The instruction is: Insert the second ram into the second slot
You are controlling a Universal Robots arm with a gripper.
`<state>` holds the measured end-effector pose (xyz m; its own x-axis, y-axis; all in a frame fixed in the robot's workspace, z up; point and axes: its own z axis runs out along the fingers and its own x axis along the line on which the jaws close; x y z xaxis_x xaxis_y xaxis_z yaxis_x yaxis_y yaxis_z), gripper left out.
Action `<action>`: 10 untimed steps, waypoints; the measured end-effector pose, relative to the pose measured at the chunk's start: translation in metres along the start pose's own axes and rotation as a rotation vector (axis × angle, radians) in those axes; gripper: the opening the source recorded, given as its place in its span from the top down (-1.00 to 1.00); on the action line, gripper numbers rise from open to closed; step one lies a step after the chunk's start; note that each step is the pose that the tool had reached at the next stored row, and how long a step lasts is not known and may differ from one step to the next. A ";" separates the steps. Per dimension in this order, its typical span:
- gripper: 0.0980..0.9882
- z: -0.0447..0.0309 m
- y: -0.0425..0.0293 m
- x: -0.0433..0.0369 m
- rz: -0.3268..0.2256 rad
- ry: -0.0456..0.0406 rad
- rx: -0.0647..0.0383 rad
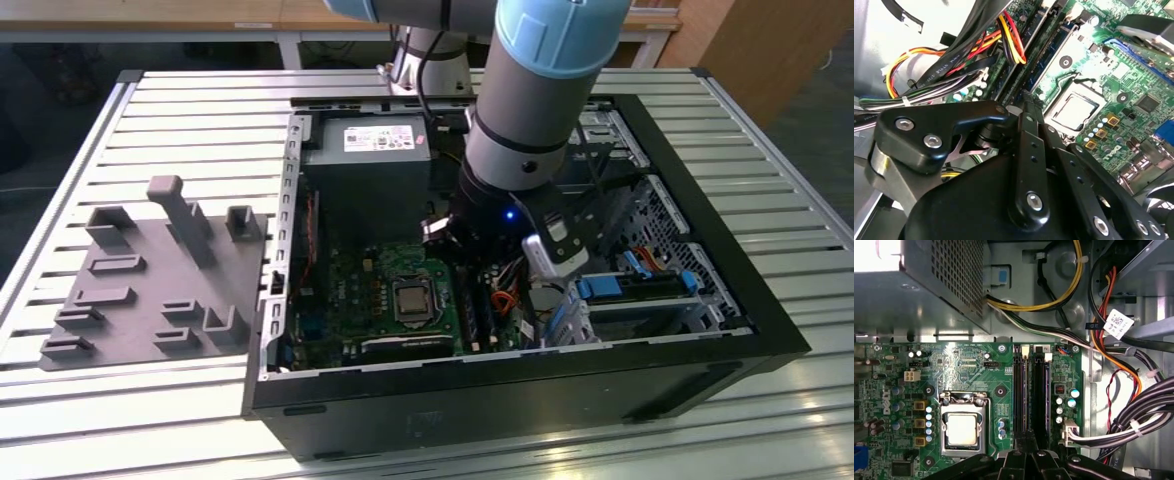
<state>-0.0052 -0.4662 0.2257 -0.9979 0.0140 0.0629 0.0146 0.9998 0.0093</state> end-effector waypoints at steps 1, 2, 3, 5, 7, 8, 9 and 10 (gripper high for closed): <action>0.98 0.0004 0.0000 0.0000 0.000 0.0000 0.000; 0.98 0.0006 0.0000 0.0000 0.000 0.0000 0.000; 0.98 0.0009 -0.0001 0.0000 0.000 0.0000 0.000; 0.98 0.0017 0.0000 -0.0001 0.000 0.0000 0.000; 0.98 0.0026 0.0000 -0.0002 0.000 0.0000 0.000; 0.98 0.0031 0.0000 -0.0002 0.000 0.0000 0.000; 0.98 0.0035 -0.0001 -0.0002 0.000 0.0000 0.000; 0.98 0.0039 -0.0001 -0.0002 0.000 0.0000 0.000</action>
<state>-0.0052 -0.4663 0.2218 -0.9979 0.0140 0.0630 0.0146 0.9999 0.0092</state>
